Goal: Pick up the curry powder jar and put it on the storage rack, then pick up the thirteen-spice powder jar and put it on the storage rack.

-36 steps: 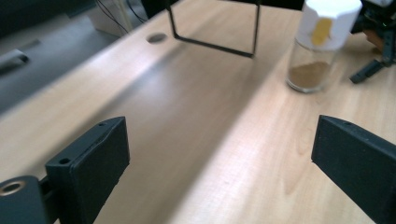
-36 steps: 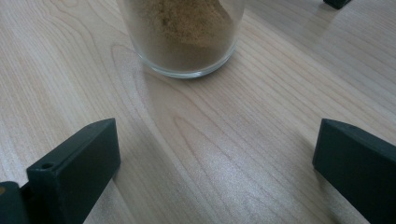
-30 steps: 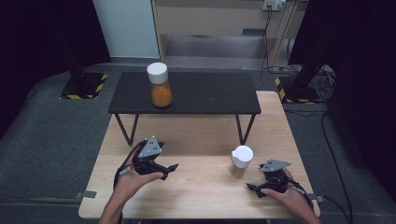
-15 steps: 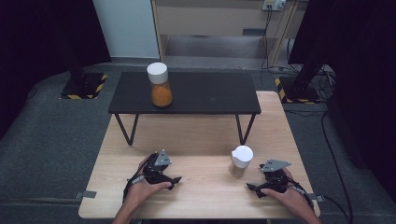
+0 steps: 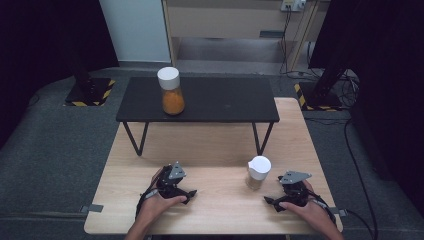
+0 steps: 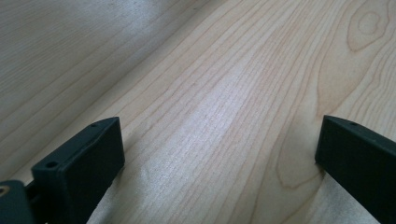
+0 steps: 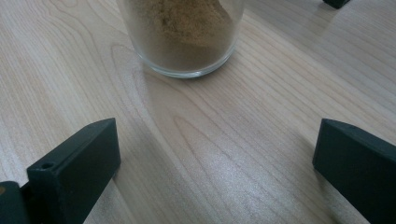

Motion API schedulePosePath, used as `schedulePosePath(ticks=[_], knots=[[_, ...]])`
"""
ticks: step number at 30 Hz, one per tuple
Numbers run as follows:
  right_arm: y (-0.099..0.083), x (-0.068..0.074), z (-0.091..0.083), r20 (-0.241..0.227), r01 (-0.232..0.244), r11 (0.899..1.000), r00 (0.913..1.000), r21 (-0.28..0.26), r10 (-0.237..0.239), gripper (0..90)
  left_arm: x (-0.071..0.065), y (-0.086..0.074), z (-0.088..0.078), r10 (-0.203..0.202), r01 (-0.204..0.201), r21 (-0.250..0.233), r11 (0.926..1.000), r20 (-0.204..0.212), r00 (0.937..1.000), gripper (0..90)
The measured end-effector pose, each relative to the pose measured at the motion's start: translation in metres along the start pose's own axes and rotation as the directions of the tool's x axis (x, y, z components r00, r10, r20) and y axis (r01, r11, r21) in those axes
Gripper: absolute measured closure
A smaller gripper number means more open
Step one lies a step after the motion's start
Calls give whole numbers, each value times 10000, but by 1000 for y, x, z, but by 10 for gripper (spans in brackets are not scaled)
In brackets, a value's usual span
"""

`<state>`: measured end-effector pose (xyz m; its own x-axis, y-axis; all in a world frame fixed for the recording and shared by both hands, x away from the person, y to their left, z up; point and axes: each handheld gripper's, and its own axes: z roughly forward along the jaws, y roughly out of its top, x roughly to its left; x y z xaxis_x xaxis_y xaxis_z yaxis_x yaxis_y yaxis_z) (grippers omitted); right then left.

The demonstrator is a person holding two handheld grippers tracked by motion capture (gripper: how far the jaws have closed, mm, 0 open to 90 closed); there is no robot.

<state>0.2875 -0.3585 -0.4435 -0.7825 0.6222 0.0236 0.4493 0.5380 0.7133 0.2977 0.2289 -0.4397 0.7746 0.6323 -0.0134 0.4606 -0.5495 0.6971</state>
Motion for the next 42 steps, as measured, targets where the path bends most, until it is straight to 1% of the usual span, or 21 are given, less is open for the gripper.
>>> schedulePosePath(ticks=[39, 42], knots=[[0, 1, 0, 52, -34, 10000, 10000, 6, 34, 13, 1, 0, 0, 10, -10, 1, 10000, 25, 10000, 0], [0, 1, 0, 7, -78, 9999, 10000, -73, 78, 33, 1, 0, 0, 17, -17, -3, 10000, 36, 10000, 0]])
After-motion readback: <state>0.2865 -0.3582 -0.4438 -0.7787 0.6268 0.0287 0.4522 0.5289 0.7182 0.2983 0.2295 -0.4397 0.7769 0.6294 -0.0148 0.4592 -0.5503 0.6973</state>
